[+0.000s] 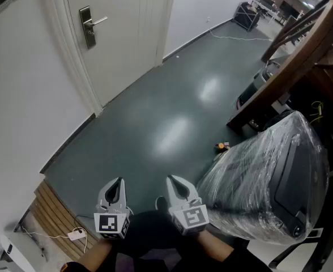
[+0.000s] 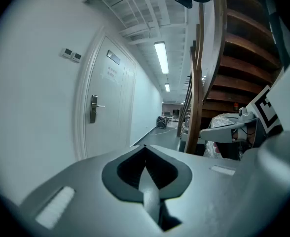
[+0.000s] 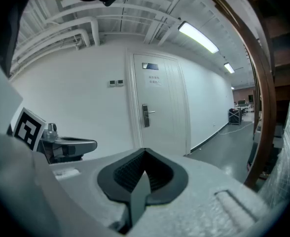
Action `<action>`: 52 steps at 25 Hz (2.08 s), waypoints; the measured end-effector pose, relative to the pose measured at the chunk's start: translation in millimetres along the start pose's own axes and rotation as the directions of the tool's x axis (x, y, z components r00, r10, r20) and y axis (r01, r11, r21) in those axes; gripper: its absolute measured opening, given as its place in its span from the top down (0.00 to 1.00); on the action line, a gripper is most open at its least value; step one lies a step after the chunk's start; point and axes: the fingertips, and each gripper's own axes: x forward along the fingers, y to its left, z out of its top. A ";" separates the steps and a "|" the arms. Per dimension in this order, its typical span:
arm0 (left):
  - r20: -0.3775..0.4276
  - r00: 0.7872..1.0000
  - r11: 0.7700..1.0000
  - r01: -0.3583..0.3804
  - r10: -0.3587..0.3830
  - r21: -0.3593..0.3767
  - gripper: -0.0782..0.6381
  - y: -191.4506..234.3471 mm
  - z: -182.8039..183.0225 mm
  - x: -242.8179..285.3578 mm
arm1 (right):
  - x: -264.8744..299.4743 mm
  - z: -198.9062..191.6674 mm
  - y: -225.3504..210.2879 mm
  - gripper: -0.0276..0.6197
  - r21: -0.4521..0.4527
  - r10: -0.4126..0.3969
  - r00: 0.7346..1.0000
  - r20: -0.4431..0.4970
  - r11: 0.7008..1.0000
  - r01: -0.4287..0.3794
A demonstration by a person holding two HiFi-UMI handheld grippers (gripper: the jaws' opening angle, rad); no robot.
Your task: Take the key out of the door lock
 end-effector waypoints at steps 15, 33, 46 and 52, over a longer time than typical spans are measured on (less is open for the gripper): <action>0.005 1.000 1.000 -0.012 0.012 0.003 0.87 -0.1 1.1 -4.0 | -2.1 4.4 0.3 0.97 0.039 0.034 0.999 0.021 0.999 -0.035; -0.001 0.998 0.998 -0.061 0.061 0.000 0.87 -3.3 -1.6 -2.3 | 2.7 1.0 -9.2 0.97 0.039 0.073 0.997 0.031 0.996 -0.075; 0.016 0.994 0.994 -0.108 0.108 0.014 0.87 -52.9 -0.3 21.0 | -12.6 3.4 -59.8 0.97 0.036 0.119 0.991 0.055 0.992 -0.121; -0.006 0.991 0.990 -0.137 0.137 0.036 0.87 -66.5 -7.3 16.8 | -19.1 -0.3 -72.9 0.97 0.054 0.128 0.989 0.077 0.990 -0.132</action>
